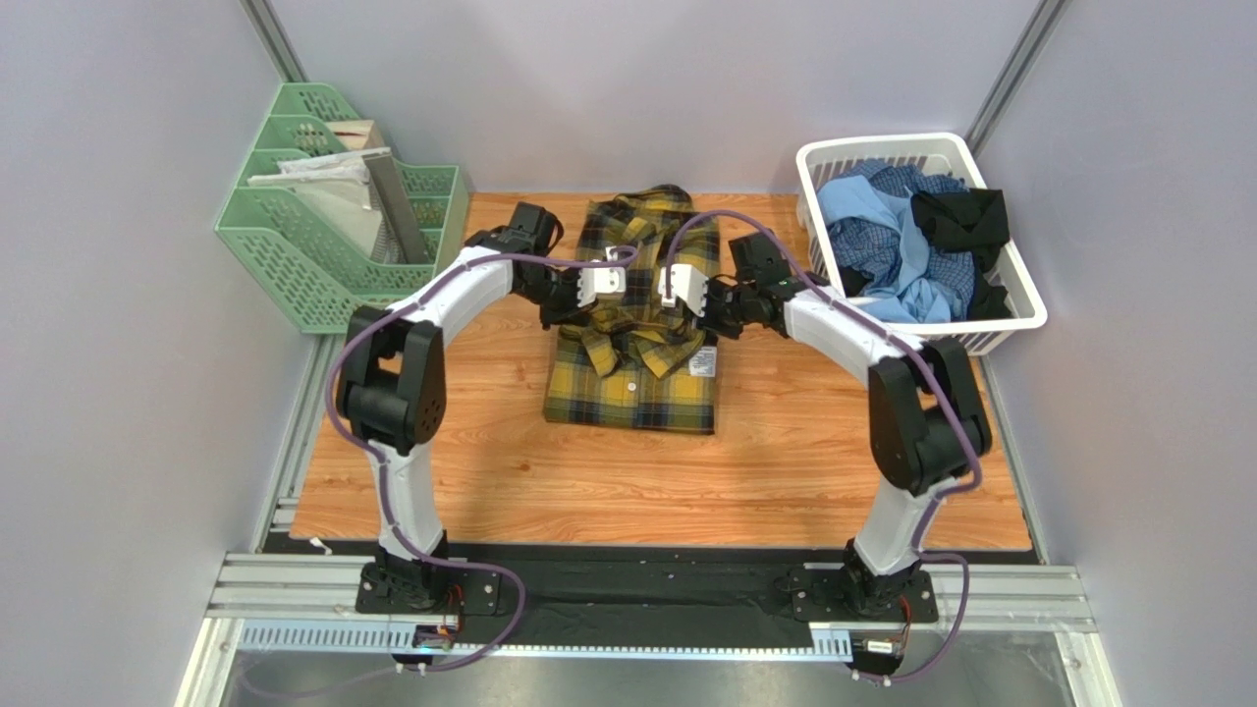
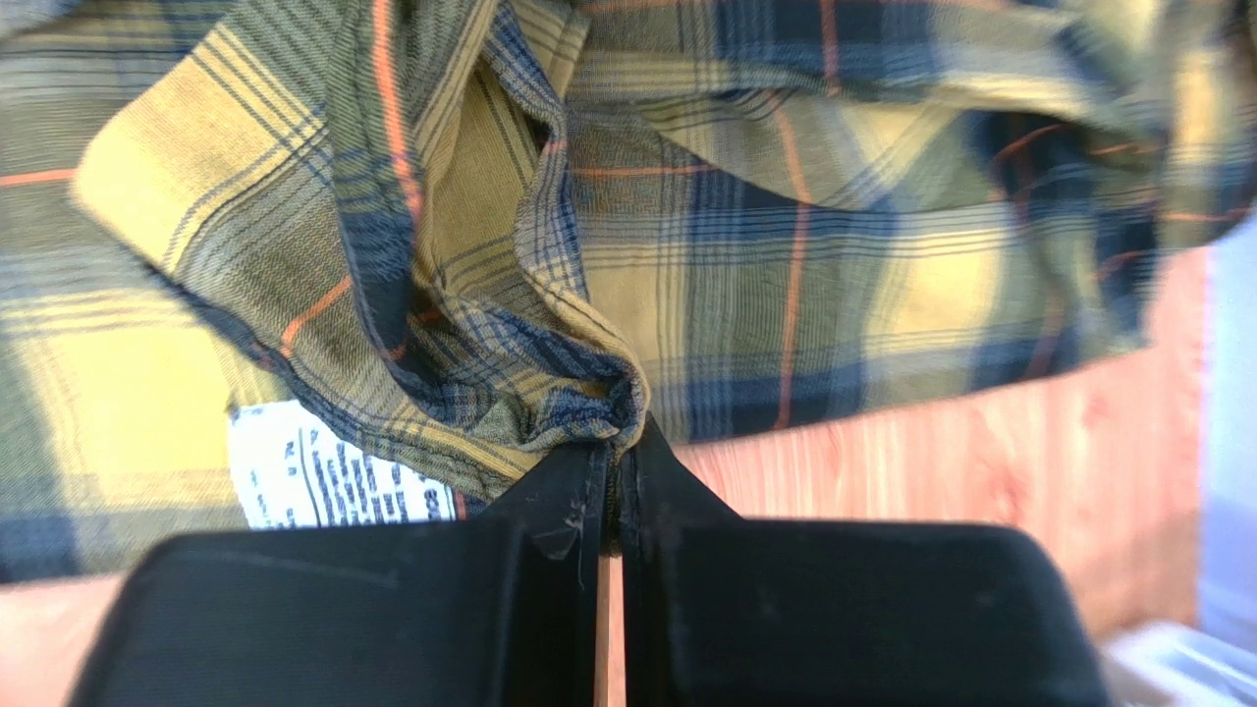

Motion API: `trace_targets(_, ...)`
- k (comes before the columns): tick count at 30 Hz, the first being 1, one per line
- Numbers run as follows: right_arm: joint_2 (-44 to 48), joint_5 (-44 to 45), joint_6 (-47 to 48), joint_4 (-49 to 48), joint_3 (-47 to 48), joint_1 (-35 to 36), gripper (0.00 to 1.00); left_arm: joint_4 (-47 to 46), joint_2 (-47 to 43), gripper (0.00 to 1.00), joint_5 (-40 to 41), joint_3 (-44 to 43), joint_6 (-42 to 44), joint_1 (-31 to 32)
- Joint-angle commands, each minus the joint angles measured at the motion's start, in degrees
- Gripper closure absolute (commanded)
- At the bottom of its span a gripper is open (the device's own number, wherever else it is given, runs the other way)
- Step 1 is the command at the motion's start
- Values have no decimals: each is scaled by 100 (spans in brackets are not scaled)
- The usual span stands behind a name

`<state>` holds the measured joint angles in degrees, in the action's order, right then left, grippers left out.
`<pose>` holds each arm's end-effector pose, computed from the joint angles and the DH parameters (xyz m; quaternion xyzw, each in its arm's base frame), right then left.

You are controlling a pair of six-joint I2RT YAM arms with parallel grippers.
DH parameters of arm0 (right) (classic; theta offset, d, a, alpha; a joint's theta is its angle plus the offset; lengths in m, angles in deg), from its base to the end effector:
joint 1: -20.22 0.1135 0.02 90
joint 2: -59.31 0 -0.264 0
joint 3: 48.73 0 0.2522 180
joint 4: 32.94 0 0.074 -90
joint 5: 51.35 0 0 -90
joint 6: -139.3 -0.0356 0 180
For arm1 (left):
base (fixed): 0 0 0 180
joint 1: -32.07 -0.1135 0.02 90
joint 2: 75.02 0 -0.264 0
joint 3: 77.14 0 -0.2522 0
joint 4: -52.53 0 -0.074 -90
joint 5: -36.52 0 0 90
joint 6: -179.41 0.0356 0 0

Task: Fold and stack the long sleeve shirts
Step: Fold the shirt

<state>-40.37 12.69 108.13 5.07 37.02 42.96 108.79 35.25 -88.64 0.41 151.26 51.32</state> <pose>0.3394 0.1591 0.2296 -0.6572 0.6497 0.1035 0.3679 0.3769 -0.1533 0.2341 0.6554 0.6619 -0.1966 0.3061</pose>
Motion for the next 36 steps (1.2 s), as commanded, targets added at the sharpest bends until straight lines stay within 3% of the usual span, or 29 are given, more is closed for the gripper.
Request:
trace_targets(1,-639,-156,-20,-456,492,2,98,-102,485,99,17,-491,-137,9)
trace_targets(6,-860,98,-213,-500,413,-50,77,-102,881,85,71,-869,-716,-79)
trace_targets(7,-834,160,-431,-500,474,-68,56,-102,890,82,70,-983,-831,-122)
trace_targets(8,-808,187,-590,-500,570,-112,48,-128,873,73,79,-1054,-1250,-149)
trace_targets(10,-729,231,-1377,-378,1068,-331,31,-189,846,68,9,-1335,-1831,-350)
trace_targets(13,-606,21,-2381,351,1720,-691,15,-224,610,55,-316,-1486,-2895,-737)
trace_targets(15,-404,-311,-3419,667,1785,-937,15,-548,40,52,-613,-909,-3231,-956)
trace_targets(16,-81,-409,-3718,730,1653,-973,15,-672,-197,45,-606,-644,-3266,-984)
trace_targets(21,826,-754,-4959,687,291,-773,23,-1260,-1517,43,-887,1060,-3730,-1002)
trace_targets(25,1065,-648,-5311,511,-316,-306,51,-1402,-1790,45,-1037,1652,-4127,-905)
trace_targets(27,837,-621,-5512,380,-361,-78,66,-1524,-1826,46,-1028,1836,-4224,-800)
trace_targets(36,-927,-463,-6304,-719,657,134,71,-2448,-1334,42,-397,1627,-5094,-264)
